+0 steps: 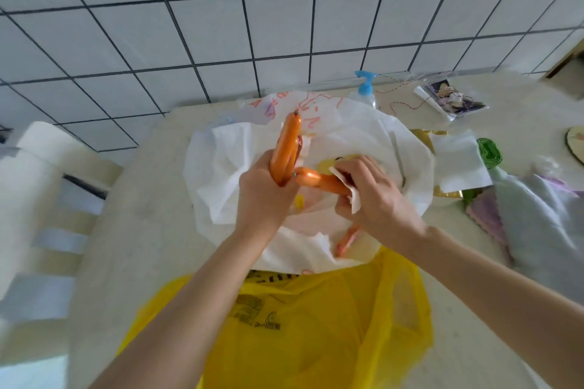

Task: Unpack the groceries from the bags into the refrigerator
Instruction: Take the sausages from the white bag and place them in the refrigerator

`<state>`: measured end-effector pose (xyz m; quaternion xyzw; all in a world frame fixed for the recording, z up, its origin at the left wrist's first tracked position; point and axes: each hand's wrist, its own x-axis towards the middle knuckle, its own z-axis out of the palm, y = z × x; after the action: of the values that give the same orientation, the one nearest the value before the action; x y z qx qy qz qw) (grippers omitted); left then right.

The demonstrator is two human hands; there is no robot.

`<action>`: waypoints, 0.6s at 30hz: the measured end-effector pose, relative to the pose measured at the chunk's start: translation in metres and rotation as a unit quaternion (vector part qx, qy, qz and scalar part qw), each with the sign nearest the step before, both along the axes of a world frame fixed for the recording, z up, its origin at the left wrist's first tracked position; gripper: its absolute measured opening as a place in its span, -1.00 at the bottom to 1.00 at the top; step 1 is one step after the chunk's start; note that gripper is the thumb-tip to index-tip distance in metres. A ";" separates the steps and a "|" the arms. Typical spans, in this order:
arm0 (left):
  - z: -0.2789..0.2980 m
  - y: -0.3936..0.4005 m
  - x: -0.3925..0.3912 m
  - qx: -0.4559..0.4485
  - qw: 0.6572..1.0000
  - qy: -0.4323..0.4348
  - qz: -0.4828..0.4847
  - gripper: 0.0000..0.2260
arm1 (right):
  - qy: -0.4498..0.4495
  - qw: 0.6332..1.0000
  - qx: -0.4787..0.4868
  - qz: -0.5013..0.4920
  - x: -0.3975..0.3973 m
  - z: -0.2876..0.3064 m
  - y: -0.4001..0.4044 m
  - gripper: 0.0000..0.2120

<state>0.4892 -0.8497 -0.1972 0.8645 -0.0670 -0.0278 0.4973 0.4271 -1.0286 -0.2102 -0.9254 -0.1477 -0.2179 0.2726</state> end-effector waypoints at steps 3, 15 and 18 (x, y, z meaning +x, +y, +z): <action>0.002 0.020 -0.032 -0.004 0.999 0.027 0.041 -0.86 | 0.072 0.997 -0.013 -0.011 -0.013 -0.003 0.002 -0.62; -0.017 0.058 -0.103 0.015 0.990 0.132 0.044 -0.83 | 0.235 0.908 -0.347 -0.007 -0.043 -0.065 -0.026 -0.70; -0.023 0.063 -0.111 0.011 0.985 0.165 0.058 -0.80 | 0.239 0.900 -0.365 0.007 -0.037 -0.079 -0.023 -0.77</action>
<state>0.3783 -0.7864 -0.2206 0.8558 0.0662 -0.1422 0.4930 0.3905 -1.0512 -0.2891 -0.9833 -0.1536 0.0809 -0.0554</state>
